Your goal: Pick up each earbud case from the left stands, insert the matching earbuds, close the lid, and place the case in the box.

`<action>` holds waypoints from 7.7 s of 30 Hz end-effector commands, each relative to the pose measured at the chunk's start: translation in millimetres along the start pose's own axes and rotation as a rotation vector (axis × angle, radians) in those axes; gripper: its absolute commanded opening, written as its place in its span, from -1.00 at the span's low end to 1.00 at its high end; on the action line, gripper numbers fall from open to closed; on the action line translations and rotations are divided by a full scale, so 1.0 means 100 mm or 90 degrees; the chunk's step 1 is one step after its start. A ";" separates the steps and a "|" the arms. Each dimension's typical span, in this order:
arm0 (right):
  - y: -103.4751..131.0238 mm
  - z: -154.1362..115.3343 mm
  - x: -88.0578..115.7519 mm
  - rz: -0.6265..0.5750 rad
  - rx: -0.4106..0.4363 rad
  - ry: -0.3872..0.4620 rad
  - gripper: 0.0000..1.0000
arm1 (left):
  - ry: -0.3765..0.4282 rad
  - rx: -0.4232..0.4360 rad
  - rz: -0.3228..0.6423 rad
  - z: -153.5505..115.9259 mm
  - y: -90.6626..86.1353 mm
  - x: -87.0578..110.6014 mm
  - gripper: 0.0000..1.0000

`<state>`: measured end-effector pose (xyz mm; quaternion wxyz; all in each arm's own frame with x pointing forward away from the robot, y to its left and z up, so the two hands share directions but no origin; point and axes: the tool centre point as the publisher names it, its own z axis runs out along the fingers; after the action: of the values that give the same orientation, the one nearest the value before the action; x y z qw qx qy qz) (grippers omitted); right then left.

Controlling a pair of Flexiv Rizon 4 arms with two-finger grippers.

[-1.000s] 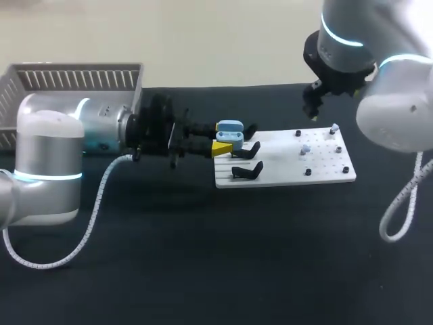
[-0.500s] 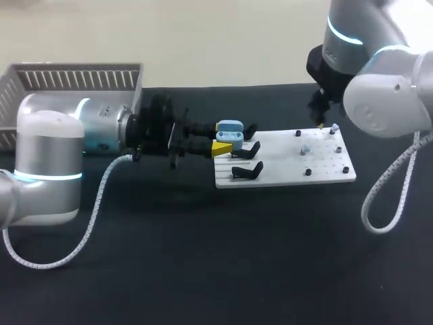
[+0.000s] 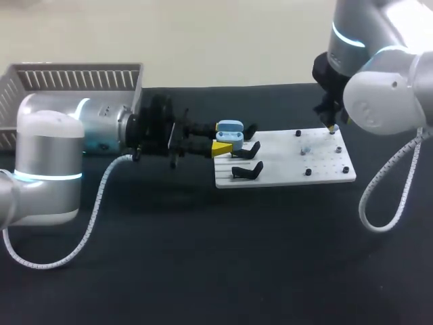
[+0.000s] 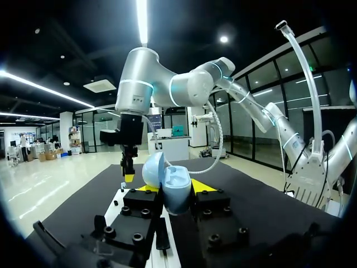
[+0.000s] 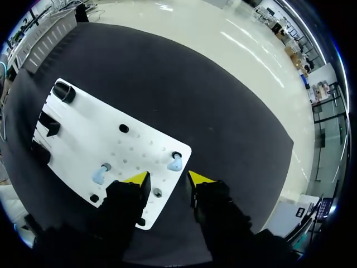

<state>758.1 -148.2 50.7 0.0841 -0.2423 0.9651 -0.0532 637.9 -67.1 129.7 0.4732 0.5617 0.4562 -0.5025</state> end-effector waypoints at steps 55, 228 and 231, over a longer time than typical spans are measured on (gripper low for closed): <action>-0.03 0.27 -0.05 -0.013 -0.037 0.016 -0.80 | -0.001 -0.004 0.002 0.00 -0.02 0.01 -1.00; 2.52 -1.54 -0.15 0.643 -0.111 0.021 1.00 | -0.001 -0.004 0.002 0.00 -0.02 0.01 -1.00; 2.55 -1.67 -0.03 0.630 -0.140 -0.002 1.00 | -0.001 -0.004 0.002 0.00 -0.02 0.01 -1.00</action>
<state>631.4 100.4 171.1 0.0573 0.2422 0.9658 0.0729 638.2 -66.9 129.6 0.4734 0.5615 0.4563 -0.5024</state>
